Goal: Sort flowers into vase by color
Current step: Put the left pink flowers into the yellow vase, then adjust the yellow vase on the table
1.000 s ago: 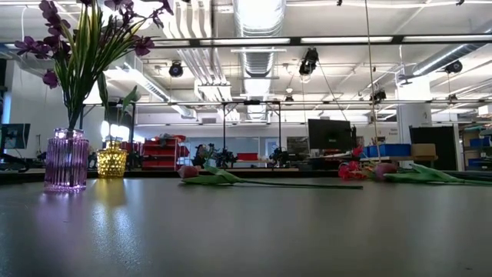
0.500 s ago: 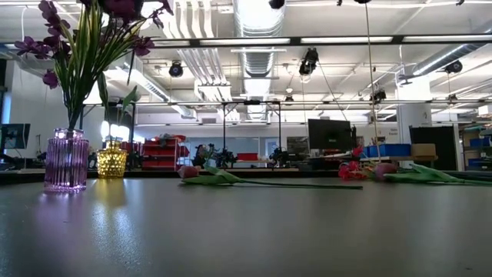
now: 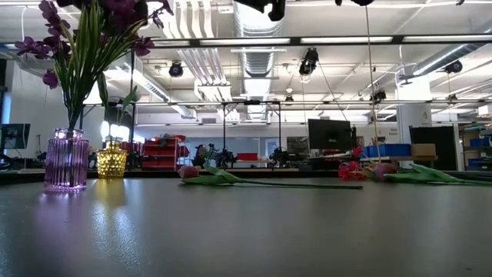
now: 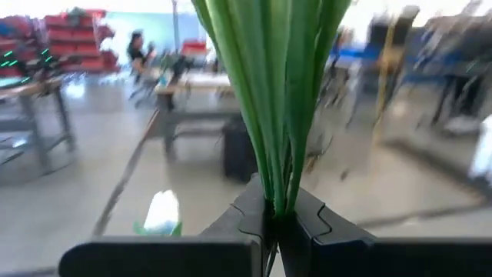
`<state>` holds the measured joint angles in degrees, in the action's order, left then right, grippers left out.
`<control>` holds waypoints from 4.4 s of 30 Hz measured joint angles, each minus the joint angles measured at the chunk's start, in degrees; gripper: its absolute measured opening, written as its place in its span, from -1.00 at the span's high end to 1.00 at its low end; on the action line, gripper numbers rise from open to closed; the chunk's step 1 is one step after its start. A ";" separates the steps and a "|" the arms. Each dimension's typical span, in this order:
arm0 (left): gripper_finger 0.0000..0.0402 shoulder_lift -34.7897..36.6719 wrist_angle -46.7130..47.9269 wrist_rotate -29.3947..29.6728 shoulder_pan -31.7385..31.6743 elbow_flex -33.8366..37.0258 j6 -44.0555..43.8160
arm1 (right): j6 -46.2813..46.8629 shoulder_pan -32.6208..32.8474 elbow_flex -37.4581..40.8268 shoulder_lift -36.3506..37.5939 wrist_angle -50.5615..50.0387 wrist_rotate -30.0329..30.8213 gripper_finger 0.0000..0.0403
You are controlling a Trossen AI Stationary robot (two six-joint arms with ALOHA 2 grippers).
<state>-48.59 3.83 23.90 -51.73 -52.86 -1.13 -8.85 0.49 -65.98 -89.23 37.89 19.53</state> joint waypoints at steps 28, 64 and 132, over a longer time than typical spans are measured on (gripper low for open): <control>1.00 -18.57 10.03 13.09 -4.24 -4.45 -9.60 | 0.63 2.31 0.04 3.75 -12.17 0.00 -0.15; 1.00 -17.45 -5.54 16.73 -0.06 14.37 -29.64 | 5.11 3.89 0.63 7.54 -24.64 0.02 -0.13; -0.31 -5.74 -11.34 2.97 16.07 26.42 -22.80 | 9.51 4.26 0.90 10.78 -47.17 -0.20 -0.13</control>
<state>-54.33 -7.51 26.87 -35.66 -26.44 -23.93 0.66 4.75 -65.08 -78.46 -9.28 19.33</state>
